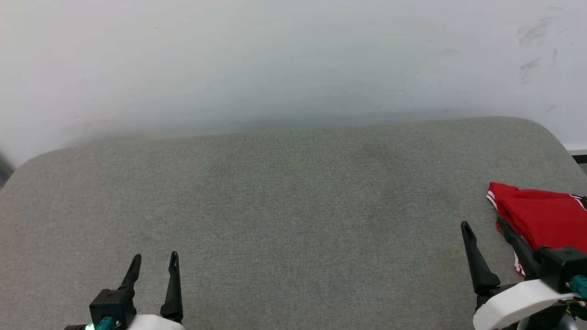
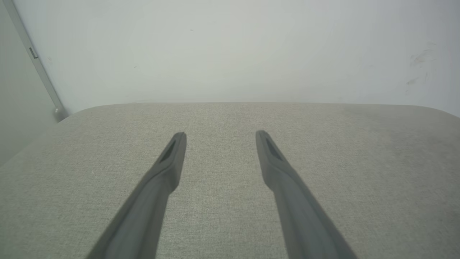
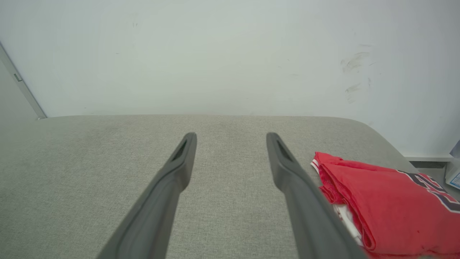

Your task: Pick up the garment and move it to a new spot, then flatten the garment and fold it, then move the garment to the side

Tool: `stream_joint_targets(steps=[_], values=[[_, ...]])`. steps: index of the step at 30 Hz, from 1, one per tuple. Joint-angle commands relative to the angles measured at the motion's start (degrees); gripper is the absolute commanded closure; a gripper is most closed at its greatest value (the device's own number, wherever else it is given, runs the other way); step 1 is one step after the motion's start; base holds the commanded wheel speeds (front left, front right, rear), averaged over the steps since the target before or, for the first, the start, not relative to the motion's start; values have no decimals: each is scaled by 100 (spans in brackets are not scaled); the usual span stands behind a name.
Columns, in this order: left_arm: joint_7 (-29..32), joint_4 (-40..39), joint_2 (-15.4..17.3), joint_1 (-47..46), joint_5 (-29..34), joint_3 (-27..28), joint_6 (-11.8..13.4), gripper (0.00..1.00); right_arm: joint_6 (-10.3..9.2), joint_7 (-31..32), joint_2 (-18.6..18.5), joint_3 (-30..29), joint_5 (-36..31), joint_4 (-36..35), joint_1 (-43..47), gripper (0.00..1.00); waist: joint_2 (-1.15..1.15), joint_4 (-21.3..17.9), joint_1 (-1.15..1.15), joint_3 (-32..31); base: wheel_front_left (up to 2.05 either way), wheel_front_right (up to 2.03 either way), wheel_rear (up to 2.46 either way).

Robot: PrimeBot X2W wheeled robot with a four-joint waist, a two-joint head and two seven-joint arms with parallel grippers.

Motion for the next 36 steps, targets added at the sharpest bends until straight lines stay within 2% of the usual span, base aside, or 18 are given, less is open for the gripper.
stream_joint_targets(steps=[1, 4, 5, 8, 21, 36], values=[[-25, 9, -10, -32, -17, 1, 5, 0, -4, 1, 33, 2, -10, -33, 88, 0, 0, -3, 1, 4, 0, 0, 0], [-26, 19, -8, -60, -16, 15, -3, 0, -4, 3, 41, -4, 7, -57, 77, 0, 0, -11, 1, 15, 0, 0, 0], [0, 15, 1, -9, -2, 10, -1, 100, 0, 0, 17, -6, 11, -27, 1, 100, 0, -11, 1, 16, 0, 0, 0], [39, 85, -58, 17, -87, 18, -27, 100, 0, 1, 29, -11, 98, 91, -10, 100, 0, -10, 1, 20, 0, 0, 0], [384, 230, -290, -182, -1312, 359, -367, 100, 0, 72, 92, -116, 1550, 405, -201, 100, 0, 9, 1, 51, 0, 0, 0], [725, 403, -528, -386, -2478, 693, -710, 100, -1, 127, 154, -208, 2937, 713, -390, 100, 0, 32, 1, 87, 0, 0, 0]])
